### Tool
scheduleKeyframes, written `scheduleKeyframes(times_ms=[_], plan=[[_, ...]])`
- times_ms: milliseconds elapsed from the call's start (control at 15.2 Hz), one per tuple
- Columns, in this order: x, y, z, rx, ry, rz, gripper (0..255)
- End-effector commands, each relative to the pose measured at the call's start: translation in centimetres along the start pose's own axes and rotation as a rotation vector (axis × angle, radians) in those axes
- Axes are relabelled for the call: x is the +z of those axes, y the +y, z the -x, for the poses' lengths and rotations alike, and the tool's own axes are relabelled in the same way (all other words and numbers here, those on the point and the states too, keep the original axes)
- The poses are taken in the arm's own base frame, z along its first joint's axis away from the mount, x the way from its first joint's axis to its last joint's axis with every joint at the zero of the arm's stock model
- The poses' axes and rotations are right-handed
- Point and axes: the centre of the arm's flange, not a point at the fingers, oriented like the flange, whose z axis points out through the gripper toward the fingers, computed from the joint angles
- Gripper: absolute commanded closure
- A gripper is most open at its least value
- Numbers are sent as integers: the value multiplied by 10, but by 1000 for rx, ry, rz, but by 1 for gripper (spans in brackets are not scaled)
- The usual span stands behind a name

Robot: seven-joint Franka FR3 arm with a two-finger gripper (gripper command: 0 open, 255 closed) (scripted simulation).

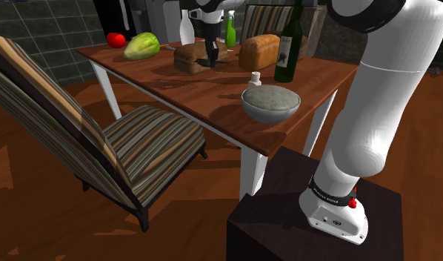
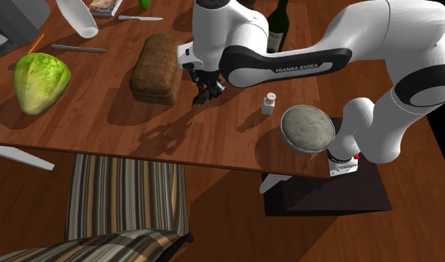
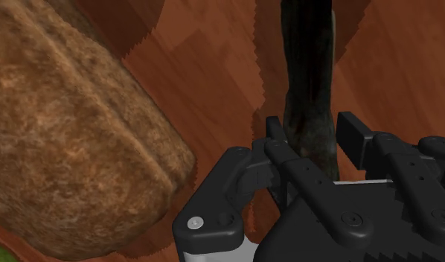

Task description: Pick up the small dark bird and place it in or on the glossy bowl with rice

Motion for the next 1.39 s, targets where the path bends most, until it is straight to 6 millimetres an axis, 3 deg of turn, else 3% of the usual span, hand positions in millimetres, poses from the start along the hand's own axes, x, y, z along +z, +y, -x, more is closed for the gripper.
scheduleKeyframes(times_ms=[0,1122,1320], plan=[[-11,2,-1,0,0,0,255],[-96,14,-2,0,0,0,255],[-102,-24,8,0,0,0,255]])
